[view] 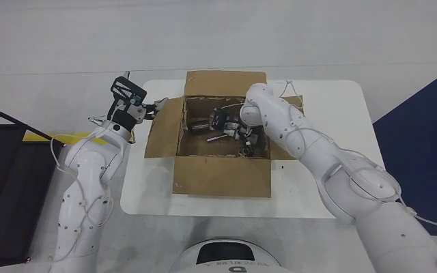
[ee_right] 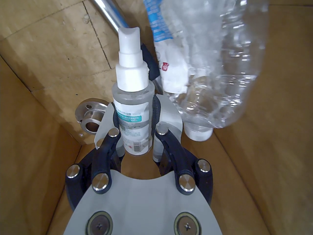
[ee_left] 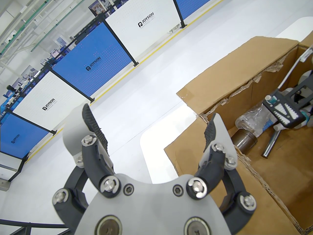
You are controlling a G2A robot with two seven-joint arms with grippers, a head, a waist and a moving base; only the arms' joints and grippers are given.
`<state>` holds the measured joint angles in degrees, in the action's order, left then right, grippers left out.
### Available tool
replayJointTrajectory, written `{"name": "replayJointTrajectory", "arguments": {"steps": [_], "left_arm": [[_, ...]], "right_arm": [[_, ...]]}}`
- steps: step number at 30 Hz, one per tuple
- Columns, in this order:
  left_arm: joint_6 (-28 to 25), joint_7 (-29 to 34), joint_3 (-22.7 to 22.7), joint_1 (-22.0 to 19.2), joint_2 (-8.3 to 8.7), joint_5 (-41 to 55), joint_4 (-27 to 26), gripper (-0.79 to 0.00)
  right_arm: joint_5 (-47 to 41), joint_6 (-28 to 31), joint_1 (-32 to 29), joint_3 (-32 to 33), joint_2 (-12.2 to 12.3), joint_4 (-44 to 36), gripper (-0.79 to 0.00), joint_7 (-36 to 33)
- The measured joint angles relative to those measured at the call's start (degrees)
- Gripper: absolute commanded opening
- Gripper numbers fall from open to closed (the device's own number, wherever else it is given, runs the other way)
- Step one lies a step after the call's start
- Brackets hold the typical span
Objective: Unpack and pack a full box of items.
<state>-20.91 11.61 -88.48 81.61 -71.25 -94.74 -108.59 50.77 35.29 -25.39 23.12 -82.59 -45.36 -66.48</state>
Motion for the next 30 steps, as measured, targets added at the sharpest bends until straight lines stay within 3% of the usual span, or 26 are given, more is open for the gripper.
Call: {"name": "replayJointTrajectory", "arguments": {"steps": [4,10,17,20,26,30], "left_arm": [[0.00,0.00,0.00,0.00,0.00,0.00,0.00,0.000],[0.00,0.00,0.00,0.00,0.00,0.00,0.00,0.000],[0.00,0.00,0.00,0.00,0.00,0.00,0.00,0.000],[0.00,0.00,0.00,0.00,0.00,0.00,0.00,0.000],[0.00,0.00,0.00,0.00,0.00,0.00,0.00,0.000],[0.00,0.00,0.00,0.00,0.00,0.00,0.00,0.000]], "right_arm": [[-0.24,-0.28,-0.32,2.66,1.77,-3.87,-0.785,0.41],[-2.57,1.41,-4.32,11.51,7.22,-16.41,-0.785,1.48],[-5.67,1.39,-18.09,30.64,15.24,-40.46,-0.785,3.18],[-7.77,0.98,-24.69,39.07,17.46,-48.52,-0.785,4.88],[-12.31,2.11,-36.30,56.13,20.45,-56.45,-0.785,12.47],[-14.89,3.41,-44.21,67.52,21.76,-57.03,-0.785,18.22]]}}
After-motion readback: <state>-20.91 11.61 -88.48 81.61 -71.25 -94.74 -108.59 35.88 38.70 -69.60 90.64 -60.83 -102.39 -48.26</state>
